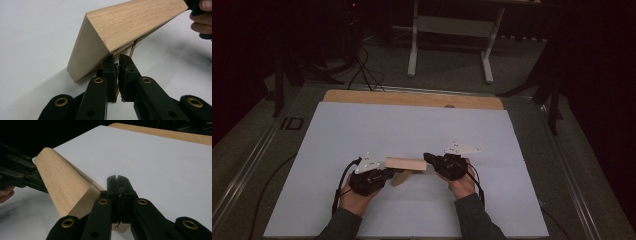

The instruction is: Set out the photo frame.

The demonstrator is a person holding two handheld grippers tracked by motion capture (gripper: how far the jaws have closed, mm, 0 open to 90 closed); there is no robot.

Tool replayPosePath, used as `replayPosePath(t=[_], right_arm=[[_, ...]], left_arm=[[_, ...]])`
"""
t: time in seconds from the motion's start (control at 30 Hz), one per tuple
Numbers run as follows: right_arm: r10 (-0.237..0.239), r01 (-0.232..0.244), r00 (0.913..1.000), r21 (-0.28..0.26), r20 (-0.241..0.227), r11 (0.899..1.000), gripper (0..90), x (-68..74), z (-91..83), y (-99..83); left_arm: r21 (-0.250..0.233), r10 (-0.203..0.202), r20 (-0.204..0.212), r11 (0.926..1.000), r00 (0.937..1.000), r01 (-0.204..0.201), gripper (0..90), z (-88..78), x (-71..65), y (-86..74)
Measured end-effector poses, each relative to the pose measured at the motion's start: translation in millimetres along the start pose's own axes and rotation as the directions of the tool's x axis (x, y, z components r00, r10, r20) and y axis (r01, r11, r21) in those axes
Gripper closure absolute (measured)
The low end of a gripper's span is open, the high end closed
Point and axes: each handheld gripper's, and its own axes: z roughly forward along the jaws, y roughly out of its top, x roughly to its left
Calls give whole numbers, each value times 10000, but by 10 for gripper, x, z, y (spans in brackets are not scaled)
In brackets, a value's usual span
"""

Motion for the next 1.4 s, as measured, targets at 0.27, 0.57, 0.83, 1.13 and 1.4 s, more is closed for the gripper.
replayPosePath(t=[0.27,0.57,0.83,1.13,1.4], right_arm=[[-70,70,10000,32,-45,10000,894,4,-20,0],[-151,152,9998,86,-92,9998,896,17,-26,0],[-273,277,9994,155,-212,9995,896,46,-10,-2],[-396,403,9988,226,-287,9989,897,77,2,-4],[-462,470,9984,252,-313,9986,897,86,5,-3]], left_arm=[[71,-78,-95,9999,9999,79,878,28,14,1],[181,-31,-178,9998,9998,34,885,75,34,11],[201,-14,-247,9998,9997,19,886,100,44,26],[53,98,-69,9999,9999,-98,887,90,-9,62],[-23,182,90,9998,9998,-182,886,93,-36,79]])
